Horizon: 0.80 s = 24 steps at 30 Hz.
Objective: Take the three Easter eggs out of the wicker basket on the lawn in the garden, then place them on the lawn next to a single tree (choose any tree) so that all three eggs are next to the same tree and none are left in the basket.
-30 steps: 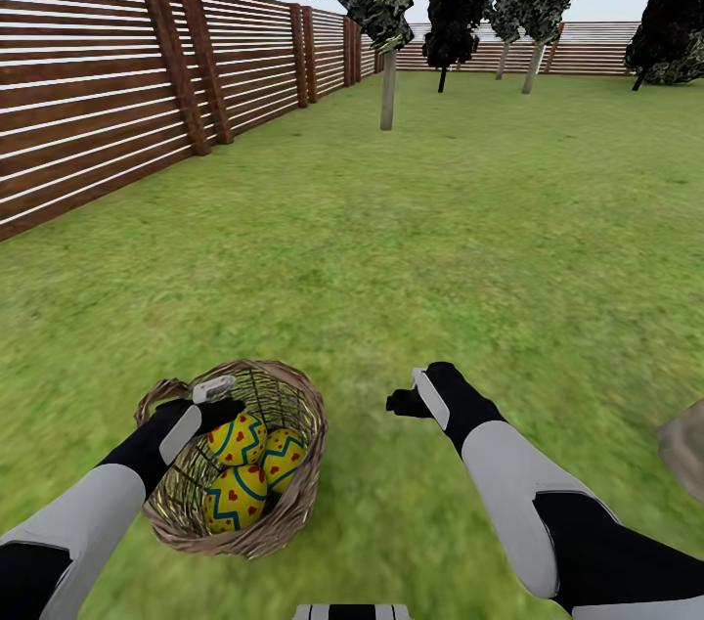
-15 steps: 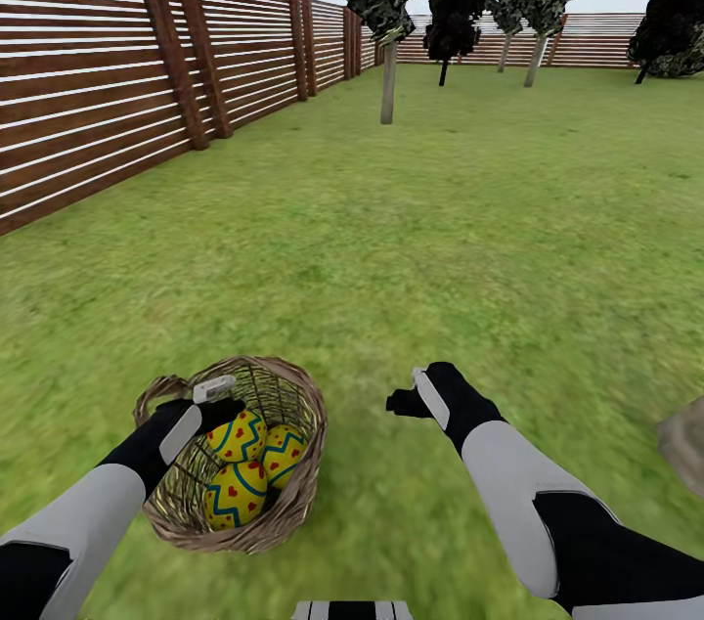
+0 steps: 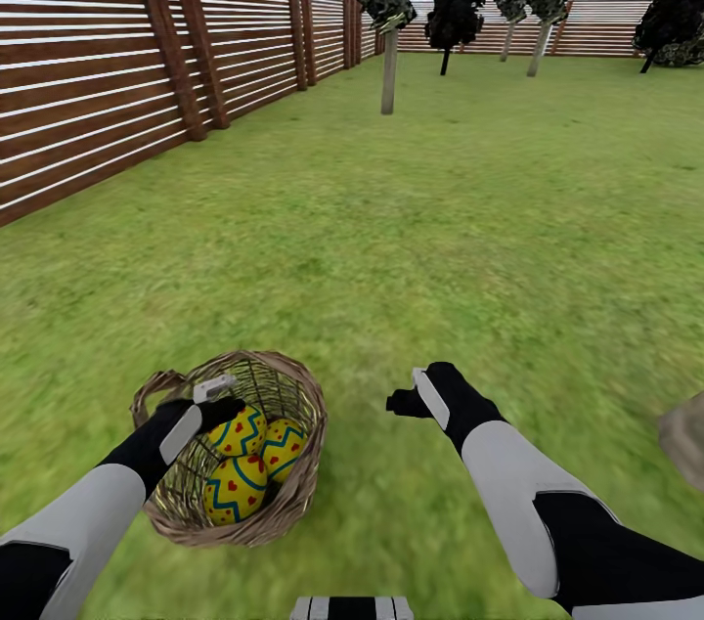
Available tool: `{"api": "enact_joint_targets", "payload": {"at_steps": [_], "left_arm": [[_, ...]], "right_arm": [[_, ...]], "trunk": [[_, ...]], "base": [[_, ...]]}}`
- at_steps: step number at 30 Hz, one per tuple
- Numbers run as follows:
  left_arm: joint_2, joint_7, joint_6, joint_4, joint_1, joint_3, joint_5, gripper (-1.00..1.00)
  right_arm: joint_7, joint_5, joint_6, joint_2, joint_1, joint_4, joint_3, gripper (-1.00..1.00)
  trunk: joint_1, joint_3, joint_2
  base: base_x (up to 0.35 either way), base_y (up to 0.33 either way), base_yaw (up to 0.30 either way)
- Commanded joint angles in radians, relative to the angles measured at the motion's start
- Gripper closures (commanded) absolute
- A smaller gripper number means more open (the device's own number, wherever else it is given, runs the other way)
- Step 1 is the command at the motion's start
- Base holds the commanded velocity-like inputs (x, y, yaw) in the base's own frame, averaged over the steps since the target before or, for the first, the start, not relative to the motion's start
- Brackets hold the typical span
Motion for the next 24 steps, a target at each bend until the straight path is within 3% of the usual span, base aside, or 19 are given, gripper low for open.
{"api": "enact_joint_targets", "payload": {"at_steps": [1, 17, 24], "left_arm": [[0.001, 0.009, 0.002, -0.002, 0.0, -0.008, 0.011, -1.0], [0.001, 0.006, 0.005, -0.001, 0.0, -0.004, 0.01, -1.0], [0.002, 0.0, 0.007, -0.002, 0.0, -0.004, 0.01, -1.0]], "right_arm": [[-0.009, -0.009, 0.003, 0.001, 0.0, -0.001, -0.006, -1.0], [-0.009, -0.01, 0.003, 0.001, 0.0, -0.001, -0.005, -1.0], [-0.009, -0.009, 0.003, 0.001, 0.0, -0.001, -0.005, -1.0]], "trunk": [[0.0, -0.005, -0.001], [0.001, -0.013, -0.001], [0.003, -0.028, -0.002]], "base": [[0.0, 0.0, 0.0], [0.0, 0.0, 0.0], [0.0, 0.0, 0.0]]}}
